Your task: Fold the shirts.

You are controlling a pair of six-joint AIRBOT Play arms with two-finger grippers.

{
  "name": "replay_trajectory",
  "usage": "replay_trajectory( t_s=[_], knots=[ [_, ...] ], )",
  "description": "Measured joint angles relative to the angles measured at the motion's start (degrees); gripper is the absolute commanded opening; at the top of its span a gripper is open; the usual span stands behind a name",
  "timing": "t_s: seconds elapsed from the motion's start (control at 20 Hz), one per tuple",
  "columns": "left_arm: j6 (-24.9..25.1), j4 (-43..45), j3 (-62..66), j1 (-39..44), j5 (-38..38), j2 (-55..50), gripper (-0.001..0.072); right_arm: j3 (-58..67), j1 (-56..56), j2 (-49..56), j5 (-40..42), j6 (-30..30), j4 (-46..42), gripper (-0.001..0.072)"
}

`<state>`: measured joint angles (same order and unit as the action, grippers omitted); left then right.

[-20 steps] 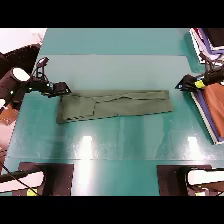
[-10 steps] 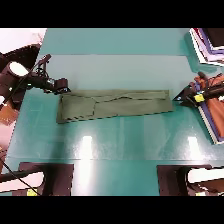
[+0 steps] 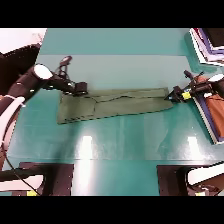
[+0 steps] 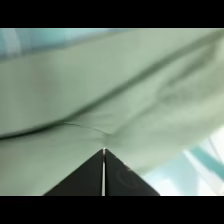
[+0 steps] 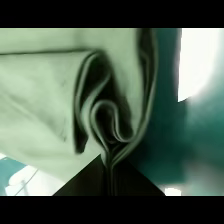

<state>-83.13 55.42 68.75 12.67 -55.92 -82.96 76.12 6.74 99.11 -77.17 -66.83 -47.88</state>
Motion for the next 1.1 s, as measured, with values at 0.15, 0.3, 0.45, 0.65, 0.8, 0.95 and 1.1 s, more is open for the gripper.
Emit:
replay_trajectory(
  t_s=[0.15,0.3,0.45,0.65,0.8,0.95,1.1],
  knots=[
    [-0.57,-0.07,3.72,4.85,0.94,-5.22,0.0028,2.73,-0.5,-4.26,-1.46,0.48,1.55,0.0017],
    [-0.81,-0.24,9.6,9.49,1.18,-11.52,0.0028,6.1,-2.19,-9.4,-2.86,0.57,4.9,0.0017],
    [-1.6,-0.39,16.04,13.44,1.31,-17.53,0.0028,10.95,-5.92,-12.98,-3.69,-0.66,7.43,0.0017],
    [-2.34,-0.48,21.68,16.63,1.46,-22.82,0.0028,17.75,-12.7,-14.64,-3.96,-2.36,8.81,0.0017],
    [-2.62,-0.37,23.15,17.51,1.51,-24.5,0.0028,21.31,-17.18,-15.04,-3.19,-3.1,8.98,0.0017],
    [-2.91,-0.09,24.02,17.51,1.75,-25.14,0.0028,23.15,-20.87,-15.17,-1.95,-3.52,9.2,0.0018],
    [-3.3,0.07,25.11,15.15,0.63,-23.82,0.0028,23.85,-24.5,-15.23,-0.02,-3.58,9.33,0.0018]
  ],
)
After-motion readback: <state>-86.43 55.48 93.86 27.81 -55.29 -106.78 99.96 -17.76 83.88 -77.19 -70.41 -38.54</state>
